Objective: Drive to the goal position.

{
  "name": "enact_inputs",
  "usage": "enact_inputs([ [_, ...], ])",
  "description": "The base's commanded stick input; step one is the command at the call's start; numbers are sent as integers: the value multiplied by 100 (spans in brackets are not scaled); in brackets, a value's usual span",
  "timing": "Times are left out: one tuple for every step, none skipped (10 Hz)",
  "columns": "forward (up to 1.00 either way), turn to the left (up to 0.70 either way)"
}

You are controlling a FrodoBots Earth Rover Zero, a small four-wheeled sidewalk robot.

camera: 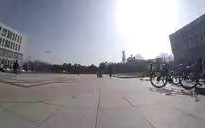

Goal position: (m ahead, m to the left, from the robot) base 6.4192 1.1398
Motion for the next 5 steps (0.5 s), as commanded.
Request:
enact_inputs([
  [50, 0],
  [50, 0],
  [50, 0],
  [50, 0],
  [50, 0],
])
